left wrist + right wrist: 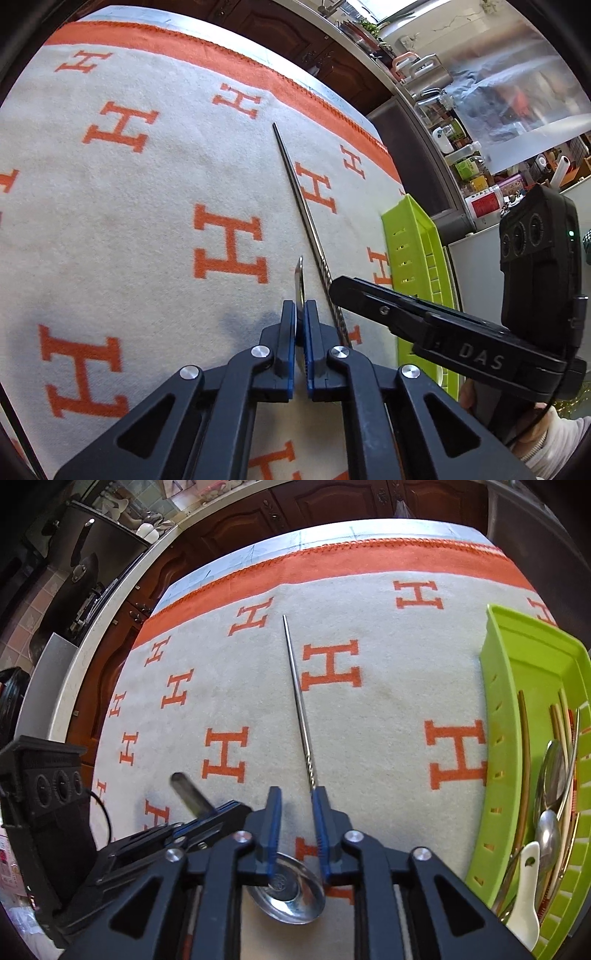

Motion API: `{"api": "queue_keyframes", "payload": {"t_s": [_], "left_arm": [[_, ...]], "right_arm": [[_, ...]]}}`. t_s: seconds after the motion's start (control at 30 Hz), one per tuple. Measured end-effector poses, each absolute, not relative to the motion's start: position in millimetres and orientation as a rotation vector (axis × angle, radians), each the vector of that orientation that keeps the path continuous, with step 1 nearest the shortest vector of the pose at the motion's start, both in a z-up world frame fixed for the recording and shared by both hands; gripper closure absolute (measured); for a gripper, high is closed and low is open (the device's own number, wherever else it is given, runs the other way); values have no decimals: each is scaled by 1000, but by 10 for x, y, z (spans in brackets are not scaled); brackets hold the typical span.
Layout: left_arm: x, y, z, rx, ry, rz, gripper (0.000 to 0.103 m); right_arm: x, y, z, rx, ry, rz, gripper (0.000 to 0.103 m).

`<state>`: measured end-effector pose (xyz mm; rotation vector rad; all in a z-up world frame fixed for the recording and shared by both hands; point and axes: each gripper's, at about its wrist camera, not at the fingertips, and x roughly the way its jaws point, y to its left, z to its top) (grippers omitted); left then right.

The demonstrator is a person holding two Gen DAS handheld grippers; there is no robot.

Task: Organize utensils
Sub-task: 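Grasp the steel spoon with the left gripper while the right grasps the steel chopstick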

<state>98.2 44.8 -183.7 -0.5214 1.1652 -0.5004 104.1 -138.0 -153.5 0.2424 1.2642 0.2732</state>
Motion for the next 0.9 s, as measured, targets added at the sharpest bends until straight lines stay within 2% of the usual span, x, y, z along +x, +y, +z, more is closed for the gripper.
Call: {"api": "queue_keyframes", "payload": {"t_s": [0.77, 0.83, 0.87, 0.9], "left_arm": [[869, 815, -1560, -475, 1132, -497, 101], [866, 790, -1544, -471, 1133, -505, 101], [861, 778, -1534, -467, 1134, -511, 101], [855, 764, -1522, -460, 1136, -514, 101]], "right_arm": [[1142, -1006, -1649, -96, 1161, 199, 81], [1147, -1013, -1650, -96, 1159, 194, 87], [1147, -1018, -1651, -96, 1159, 187, 97], [1155, -1040, -1652, -89, 1162, 184, 97]]}}
